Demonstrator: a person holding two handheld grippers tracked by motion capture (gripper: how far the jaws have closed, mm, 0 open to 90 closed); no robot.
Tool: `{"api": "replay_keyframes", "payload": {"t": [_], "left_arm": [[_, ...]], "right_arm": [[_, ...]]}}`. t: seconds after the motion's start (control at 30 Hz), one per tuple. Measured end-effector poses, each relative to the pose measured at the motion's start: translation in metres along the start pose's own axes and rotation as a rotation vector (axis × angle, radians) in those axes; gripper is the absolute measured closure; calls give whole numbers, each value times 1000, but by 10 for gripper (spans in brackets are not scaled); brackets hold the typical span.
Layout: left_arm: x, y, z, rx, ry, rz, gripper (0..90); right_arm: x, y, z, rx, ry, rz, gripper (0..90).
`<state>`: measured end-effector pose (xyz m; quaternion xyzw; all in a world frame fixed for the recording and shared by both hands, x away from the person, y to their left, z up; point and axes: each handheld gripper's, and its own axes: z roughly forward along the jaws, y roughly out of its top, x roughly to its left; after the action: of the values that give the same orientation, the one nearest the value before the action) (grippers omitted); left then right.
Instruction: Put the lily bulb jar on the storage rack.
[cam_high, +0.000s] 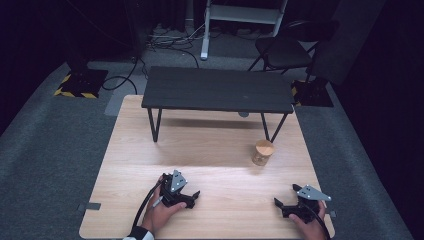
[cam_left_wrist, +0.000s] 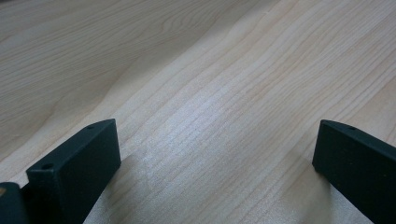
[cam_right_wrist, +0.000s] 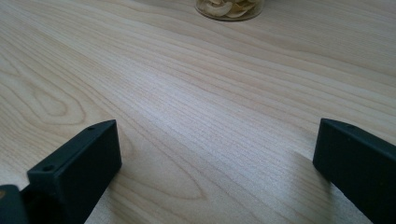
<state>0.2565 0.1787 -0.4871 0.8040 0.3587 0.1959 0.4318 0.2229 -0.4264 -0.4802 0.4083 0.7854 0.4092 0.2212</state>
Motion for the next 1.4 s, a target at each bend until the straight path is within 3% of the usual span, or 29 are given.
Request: {"api": "replay_keyframes", "payload": {"t": [1.0,1.13,1.2,1.3,1.4], "left_arm": [[0,0,0,0,-2,0,8],[0,0,0,0,-2,1,8],[0,0,0,0,-2,1,9],[0,0,0,0,-2,1,9],[0,0,0,1,-2,1,8]], "right_arm": [[-2,2,1,7,8,-4,0],[0,8,2,23,-17,17,9],[-3,10,3,26,-6,22,12],[-5,10,4,-16,10,4,12],[-8,22,7,-47,25,-23,13]]}}
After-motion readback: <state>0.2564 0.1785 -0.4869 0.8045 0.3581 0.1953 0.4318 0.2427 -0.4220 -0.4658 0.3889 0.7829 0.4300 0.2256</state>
